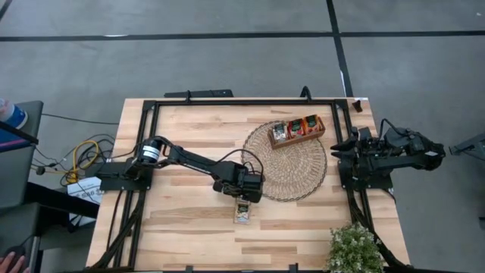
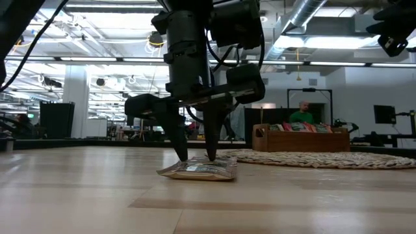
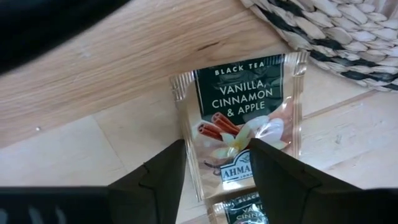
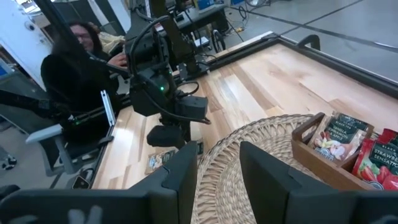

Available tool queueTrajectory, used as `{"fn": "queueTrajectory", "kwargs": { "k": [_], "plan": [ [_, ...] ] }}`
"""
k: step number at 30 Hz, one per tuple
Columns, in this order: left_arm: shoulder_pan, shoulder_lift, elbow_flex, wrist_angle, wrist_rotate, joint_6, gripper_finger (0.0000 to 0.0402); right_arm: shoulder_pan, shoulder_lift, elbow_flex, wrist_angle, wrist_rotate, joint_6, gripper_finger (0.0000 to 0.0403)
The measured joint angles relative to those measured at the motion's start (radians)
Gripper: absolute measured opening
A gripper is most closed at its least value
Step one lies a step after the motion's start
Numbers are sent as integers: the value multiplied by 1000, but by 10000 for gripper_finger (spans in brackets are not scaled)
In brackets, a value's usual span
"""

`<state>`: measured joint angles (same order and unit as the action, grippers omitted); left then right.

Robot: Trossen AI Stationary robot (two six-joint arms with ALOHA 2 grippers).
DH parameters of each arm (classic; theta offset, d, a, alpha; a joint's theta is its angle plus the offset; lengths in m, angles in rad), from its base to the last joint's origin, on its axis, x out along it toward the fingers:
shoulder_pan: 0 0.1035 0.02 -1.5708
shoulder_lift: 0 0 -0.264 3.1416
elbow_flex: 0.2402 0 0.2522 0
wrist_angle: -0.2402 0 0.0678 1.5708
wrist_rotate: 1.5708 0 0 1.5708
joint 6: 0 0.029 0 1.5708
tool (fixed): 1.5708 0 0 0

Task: Pick & Place Tea
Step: Put the brown tea pack into the left compartment of the brown organizer

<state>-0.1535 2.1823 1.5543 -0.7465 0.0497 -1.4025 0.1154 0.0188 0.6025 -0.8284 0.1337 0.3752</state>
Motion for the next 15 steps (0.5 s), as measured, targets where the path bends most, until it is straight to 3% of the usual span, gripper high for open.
{"fn": "queueTrajectory", "kwargs": {
  "k": [15],
  "plan": [
    [28, 0, 2, -97, -28, 26, 182, 0, 0, 0, 0, -1, 3, 113]
  ]
}}
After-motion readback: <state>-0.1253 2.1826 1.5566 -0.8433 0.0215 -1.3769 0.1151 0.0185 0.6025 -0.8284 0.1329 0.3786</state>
